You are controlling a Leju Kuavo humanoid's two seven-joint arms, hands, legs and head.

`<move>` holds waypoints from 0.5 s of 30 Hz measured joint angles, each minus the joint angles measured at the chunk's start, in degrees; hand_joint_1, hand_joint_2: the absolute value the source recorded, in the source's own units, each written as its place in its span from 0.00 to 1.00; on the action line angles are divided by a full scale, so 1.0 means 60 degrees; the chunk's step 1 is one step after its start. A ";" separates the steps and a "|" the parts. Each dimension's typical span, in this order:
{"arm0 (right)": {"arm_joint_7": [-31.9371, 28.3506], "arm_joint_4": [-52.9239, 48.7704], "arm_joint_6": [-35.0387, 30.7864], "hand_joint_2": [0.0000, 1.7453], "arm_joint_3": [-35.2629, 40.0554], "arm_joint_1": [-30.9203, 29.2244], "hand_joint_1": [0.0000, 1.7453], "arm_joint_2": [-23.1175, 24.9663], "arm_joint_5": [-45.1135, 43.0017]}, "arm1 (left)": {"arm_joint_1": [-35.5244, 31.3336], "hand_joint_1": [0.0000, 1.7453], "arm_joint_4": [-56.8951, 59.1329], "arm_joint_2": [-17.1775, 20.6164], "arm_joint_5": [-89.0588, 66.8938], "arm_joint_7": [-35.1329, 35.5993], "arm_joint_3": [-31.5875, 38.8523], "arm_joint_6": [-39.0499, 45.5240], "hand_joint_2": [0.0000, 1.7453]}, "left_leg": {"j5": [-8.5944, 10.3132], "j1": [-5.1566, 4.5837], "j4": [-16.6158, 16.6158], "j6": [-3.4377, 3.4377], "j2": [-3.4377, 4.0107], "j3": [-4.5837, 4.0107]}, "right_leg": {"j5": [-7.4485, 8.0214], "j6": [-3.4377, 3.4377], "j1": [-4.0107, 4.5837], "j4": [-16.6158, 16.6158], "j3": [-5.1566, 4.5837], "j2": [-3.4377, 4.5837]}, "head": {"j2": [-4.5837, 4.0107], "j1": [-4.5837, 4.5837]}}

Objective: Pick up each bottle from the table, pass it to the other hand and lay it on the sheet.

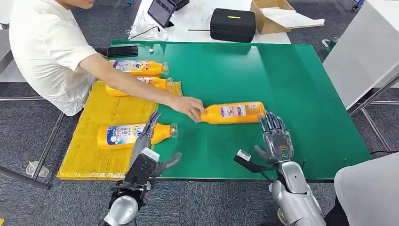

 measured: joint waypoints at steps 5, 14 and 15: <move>-0.0022 0.0493 -0.0004 1.00 0.0347 -0.0365 0.00 -0.0157 0.0040 | -0.0037 0.00 0.0128 -0.0095 -0.0295 -0.0037 -0.0223 0.0339 1.00 | -0.0001 0.0003 0.0000 -0.0001 0.0001 0.0000 | 0.0000 0.0000 0.0004 0.0001 -0.0002 0.0000 | 0.0000 -0.0004; 0.0095 0.1936 0.0110 1.00 0.0999 -0.1549 0.00 -0.0036 -0.0102 | -0.0485 0.00 0.0590 -0.0346 -0.0095 -0.0135 -0.0718 0.0295 1.00 | 0.0007 0.0002 -0.0001 0.0005 0.0002 -0.0001 | 0.0008 0.0010 0.0002 0.0003 0.0001 0.0001 | 0.0000 -0.0004; 0.0077 0.2228 0.0219 1.00 0.1039 -0.1763 0.00 0.0018 -0.0190 | -0.0570 0.00 0.0671 -0.0401 -0.0084 -0.0161 -0.0765 0.0270 1.00 | 0.0009 0.0001 0.0000 0.0007 0.0003 0.0000 | 0.0008 0.0011 0.0001 0.0003 0.0001 0.0001 | 0.0000 0.0000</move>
